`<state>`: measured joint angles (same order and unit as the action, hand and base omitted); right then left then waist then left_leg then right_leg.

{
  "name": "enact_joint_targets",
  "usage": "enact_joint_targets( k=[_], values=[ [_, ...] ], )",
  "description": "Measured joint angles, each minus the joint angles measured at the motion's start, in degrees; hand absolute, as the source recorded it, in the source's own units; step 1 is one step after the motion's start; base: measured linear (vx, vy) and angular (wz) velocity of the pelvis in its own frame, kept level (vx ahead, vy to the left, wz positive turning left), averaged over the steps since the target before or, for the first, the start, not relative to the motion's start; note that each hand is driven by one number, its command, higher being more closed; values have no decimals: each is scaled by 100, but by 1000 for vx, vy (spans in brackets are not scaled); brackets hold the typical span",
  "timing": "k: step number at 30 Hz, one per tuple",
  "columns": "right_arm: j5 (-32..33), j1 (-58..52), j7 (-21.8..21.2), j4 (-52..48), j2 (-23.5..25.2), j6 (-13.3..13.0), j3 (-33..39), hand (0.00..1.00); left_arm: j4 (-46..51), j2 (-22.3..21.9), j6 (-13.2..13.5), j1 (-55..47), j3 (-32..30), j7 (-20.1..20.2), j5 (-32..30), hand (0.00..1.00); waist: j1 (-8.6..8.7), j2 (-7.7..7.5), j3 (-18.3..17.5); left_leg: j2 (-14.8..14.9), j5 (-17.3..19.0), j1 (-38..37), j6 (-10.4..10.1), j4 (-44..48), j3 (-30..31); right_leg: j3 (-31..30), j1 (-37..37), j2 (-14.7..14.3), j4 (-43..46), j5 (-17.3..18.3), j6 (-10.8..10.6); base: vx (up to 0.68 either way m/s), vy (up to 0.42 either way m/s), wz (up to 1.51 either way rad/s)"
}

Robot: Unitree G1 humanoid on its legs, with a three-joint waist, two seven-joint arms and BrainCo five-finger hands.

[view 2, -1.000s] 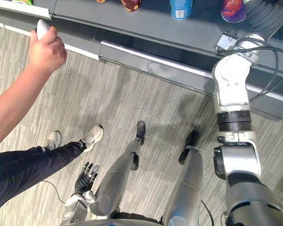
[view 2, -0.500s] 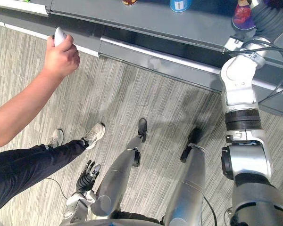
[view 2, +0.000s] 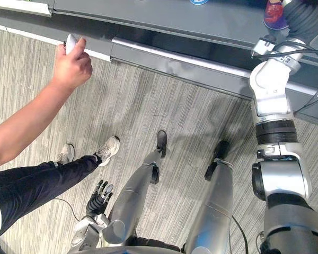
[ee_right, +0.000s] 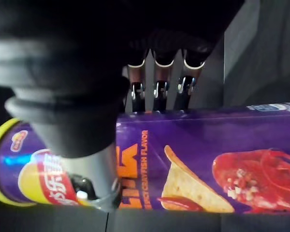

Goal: Put the gum and the chips on the shelf.

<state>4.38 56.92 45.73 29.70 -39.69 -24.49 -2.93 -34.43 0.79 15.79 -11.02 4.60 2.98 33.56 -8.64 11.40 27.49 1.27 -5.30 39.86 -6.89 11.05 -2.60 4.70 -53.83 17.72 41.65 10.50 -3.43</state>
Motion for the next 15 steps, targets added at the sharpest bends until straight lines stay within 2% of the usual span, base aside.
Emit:
enact_joint_targets(
  k=[8, 15],
  values=[
    [13, 25, -12, 56, -117, 2, -42, 0, 14, -8, 4, 5, 6, -5, 5, 0, -18, 52, 22, 17, 47, 112, -5, 203, -5, -17, -55, -11, 61, -1, 1, -37, -13, -1],
    [65, -59, -141, 58, -108, 1, -198, 0, 26, -14, 2, 5, 11, -19, 6, 0, -23, 52, 22, 84, 254, 111, 20, 546, -13, -13, 113, -65, 36, -2, 0, -23, 3, -6]
  ],
)
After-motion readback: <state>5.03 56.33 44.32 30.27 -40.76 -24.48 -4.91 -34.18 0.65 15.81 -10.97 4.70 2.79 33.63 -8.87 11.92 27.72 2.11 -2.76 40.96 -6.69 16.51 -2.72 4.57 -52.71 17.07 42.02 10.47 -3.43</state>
